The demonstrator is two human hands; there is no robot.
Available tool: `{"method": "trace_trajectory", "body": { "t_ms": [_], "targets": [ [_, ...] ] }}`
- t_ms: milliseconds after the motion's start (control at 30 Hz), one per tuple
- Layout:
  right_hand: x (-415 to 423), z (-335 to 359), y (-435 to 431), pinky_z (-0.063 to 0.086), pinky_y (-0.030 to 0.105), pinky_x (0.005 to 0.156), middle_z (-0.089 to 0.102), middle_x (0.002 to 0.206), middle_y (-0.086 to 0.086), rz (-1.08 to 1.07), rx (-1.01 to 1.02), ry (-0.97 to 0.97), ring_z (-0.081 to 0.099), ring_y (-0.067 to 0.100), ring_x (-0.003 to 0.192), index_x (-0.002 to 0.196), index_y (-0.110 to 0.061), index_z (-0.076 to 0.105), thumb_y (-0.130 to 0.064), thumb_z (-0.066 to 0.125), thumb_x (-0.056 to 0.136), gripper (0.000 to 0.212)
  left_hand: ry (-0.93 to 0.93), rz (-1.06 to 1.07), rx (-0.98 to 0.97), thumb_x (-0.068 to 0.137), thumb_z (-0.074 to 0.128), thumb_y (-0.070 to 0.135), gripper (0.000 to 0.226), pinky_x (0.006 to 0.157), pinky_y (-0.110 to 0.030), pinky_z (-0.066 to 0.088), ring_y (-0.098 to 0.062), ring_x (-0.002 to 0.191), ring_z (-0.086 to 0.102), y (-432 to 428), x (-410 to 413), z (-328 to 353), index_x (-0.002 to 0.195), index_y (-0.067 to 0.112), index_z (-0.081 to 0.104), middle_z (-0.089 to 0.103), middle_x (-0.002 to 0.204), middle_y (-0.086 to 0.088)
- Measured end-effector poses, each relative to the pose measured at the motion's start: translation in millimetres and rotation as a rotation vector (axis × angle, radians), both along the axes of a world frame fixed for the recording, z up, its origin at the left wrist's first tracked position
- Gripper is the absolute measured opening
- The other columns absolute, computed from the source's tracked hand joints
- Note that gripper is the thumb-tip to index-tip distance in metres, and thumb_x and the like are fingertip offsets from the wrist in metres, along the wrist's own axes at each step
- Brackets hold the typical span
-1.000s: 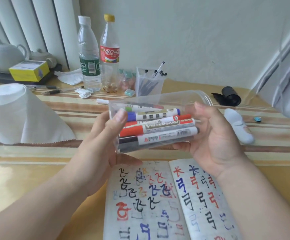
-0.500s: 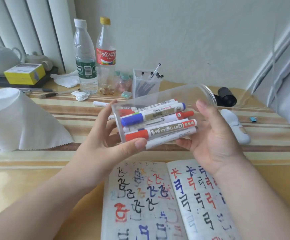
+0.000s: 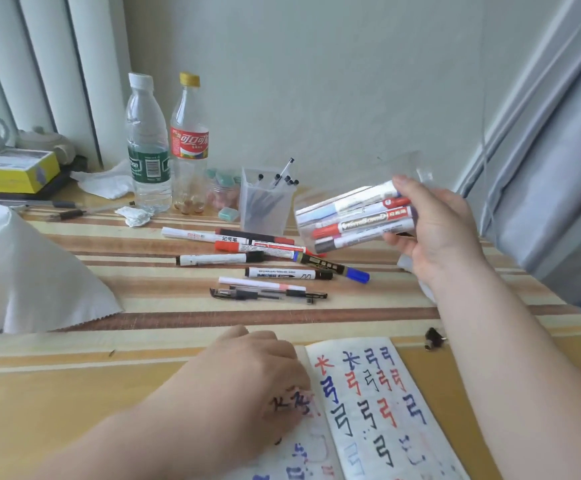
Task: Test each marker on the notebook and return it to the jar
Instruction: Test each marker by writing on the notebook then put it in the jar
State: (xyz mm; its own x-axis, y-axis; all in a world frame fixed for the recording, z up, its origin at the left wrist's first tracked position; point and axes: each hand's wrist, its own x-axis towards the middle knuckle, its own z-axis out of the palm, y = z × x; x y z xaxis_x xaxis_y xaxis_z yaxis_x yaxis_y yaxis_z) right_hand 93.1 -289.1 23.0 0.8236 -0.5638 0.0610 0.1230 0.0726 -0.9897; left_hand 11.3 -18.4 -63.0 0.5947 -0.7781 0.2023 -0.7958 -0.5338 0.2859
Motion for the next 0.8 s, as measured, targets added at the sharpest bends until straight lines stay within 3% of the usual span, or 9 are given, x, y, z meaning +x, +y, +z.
{"method": "trace_trajectory", "body": {
  "t_ms": [67,133,233,400,500,633,700,733,800],
  "targets": [
    [16.0,7.5,-11.1,0.057,0.034,0.058,0.064,0.133,0.016,-0.042,-0.045,0.035,0.075,0.025,0.091,0.140,-0.015,0.049,-0.051,0.094,0.047,0.109,0.058,-0.025,0.013,0.098,0.045,0.062,0.034,0.095,-0.025,0.035,0.001,0.110,0.044,-1.2,-0.9,-1.2,0.123,0.044,0.058,0.052,0.115,0.021],
    [31.8,13.7,-20.8,0.058,0.033,0.056,0.066,0.128,0.013,-0.047,-0.083,0.058,0.074,0.022,0.092,0.136,-0.022,0.044,-0.050,0.094,0.044,0.108,0.108,-0.038,0.008,0.097,0.045,0.064,0.038,0.097,-0.024,0.034,0.002,0.112,0.040,-1.1,0.1,-4.5,0.129,0.046,0.055,0.046,0.120,0.022],
    [53.1,19.0,-30.2,0.058,0.028,0.054,0.070,0.118,0.008,0.002,-0.146,0.116,0.073,0.017,0.088,0.148,-0.025,0.034,-0.042,0.094,0.056,0.111,0.134,-0.048,-0.024,0.096,0.046,0.067,0.043,0.098,-0.020,0.033,0.005,0.113,0.038,0.5,1.6,-9.0,0.134,0.048,0.051,0.042,0.123,0.024],
    [84.0,15.0,-34.7,0.060,0.030,0.063,0.072,0.112,0.003,0.019,-0.289,0.149,0.074,0.012,0.085,0.150,-0.031,0.033,-0.036,0.093,0.064,0.105,0.141,-0.061,-0.062,0.096,0.047,0.067,0.041,0.089,-0.011,0.028,0.005,0.110,0.038,-1.3,6.5,-16.3,0.131,0.047,0.054,0.044,0.120,0.023],
    [94.5,6.8,-26.8,0.056,0.029,0.058,0.066,0.119,-0.003,0.026,-0.394,0.154,0.075,0.013,0.090,0.149,-0.033,0.033,-0.042,0.093,0.054,0.113,0.133,-0.086,-0.083,0.095,0.052,0.065,0.037,0.082,-0.005,0.024,0.003,0.109,0.041,-1.3,10.0,-16.7,0.128,0.048,0.057,0.047,0.119,0.022],
    [104.5,1.5,-18.6,0.052,0.024,0.051,0.065,0.120,-0.005,0.018,-0.495,0.137,0.073,0.012,0.090,0.153,-0.029,0.030,-0.044,0.094,0.053,0.119,0.113,-0.082,-0.058,0.092,0.059,0.063,0.030,0.076,-0.008,0.034,0.004,0.097,0.049,0.4,10.4,-15.0,0.117,0.048,0.063,0.053,0.109,0.023],
    [108.1,-2.8,-16.7,0.061,0.034,0.075,0.061,0.130,-0.003,0.008,-0.559,0.143,0.068,0.016,0.107,0.154,-0.027,0.028,-0.049,0.094,0.052,0.124,0.099,-0.084,-0.063,0.090,0.059,0.065,0.029,0.074,-0.007,0.035,0.006,0.093,0.050,0.2,10.1,-12.0,0.113,0.048,0.064,0.054,0.105,0.024],
    [108.8,-5.3,-15.1,0.058,0.039,0.091,0.058,0.135,-0.002,0.004,-0.590,0.145,0.064,0.017,0.116,0.155,-0.027,0.028,-0.053,0.093,0.050,0.126,0.119,-0.090,-0.083,0.092,0.056,0.066,0.032,0.078,-0.009,0.036,0.005,0.097,0.048,-0.9,10.7,-12.3,0.117,0.048,0.062,0.052,0.108,0.023],
    [110.2,-10.3,-10.2,0.049,0.037,0.106,0.055,0.141,0.000,0.006,-0.635,0.143,0.058,0.017,0.123,0.155,-0.025,0.029,-0.060,0.092,0.046,0.130,0.173,-0.099,-0.094,0.095,0.049,0.069,0.038,0.088,-0.013,0.034,0.003,0.106,0.042,-0.5,10.2,-17.5,0.126,0.049,0.056,0.046,0.117,0.022]
  ]
}}
